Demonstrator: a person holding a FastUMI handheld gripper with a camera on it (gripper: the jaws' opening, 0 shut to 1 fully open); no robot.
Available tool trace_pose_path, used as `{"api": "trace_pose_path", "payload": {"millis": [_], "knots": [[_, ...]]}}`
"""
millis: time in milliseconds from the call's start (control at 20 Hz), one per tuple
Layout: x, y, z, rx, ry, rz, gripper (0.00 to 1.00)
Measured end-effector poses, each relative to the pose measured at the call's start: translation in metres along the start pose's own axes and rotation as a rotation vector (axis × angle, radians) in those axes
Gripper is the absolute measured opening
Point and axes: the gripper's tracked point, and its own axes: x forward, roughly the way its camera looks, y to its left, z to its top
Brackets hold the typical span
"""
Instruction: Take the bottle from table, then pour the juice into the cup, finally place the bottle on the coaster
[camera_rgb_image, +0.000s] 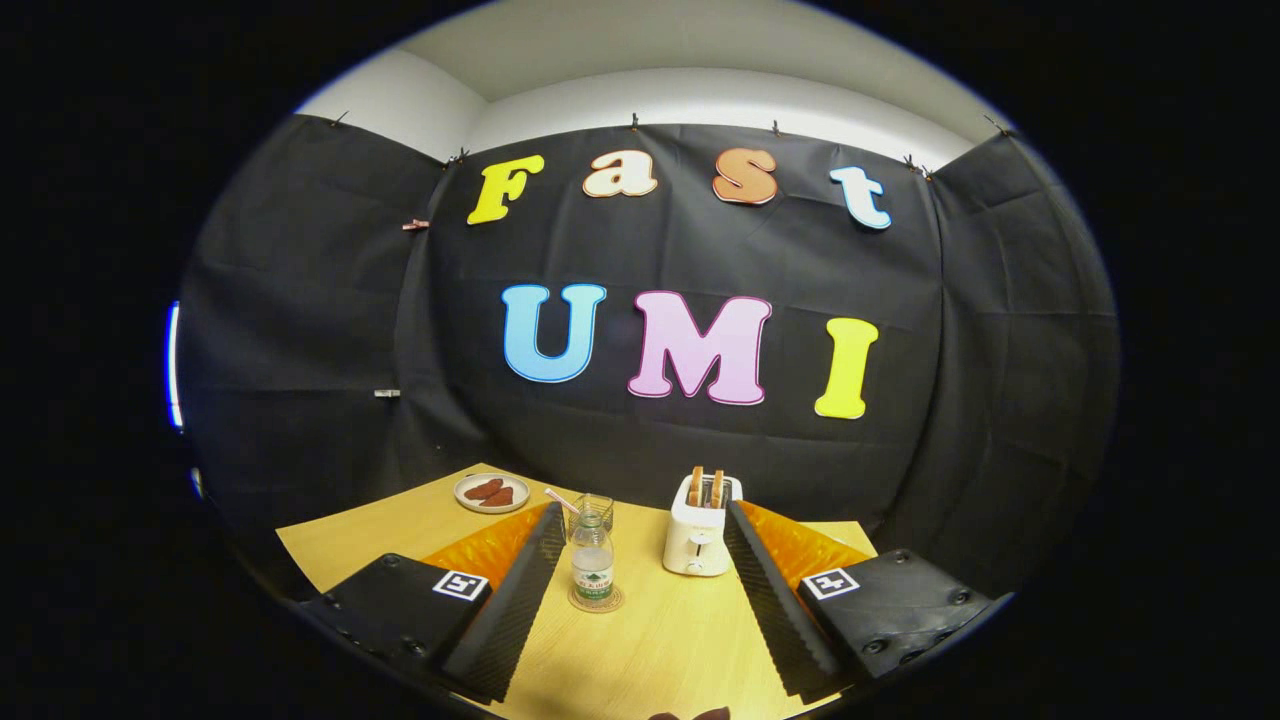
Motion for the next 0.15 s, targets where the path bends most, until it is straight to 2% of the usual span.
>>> {"api": "trace_pose_path", "payload": {"millis": [150], "knots": [[-0.0023,-0.0005,-0.0019,0.012,0.004,-0.007,0.98]]}}
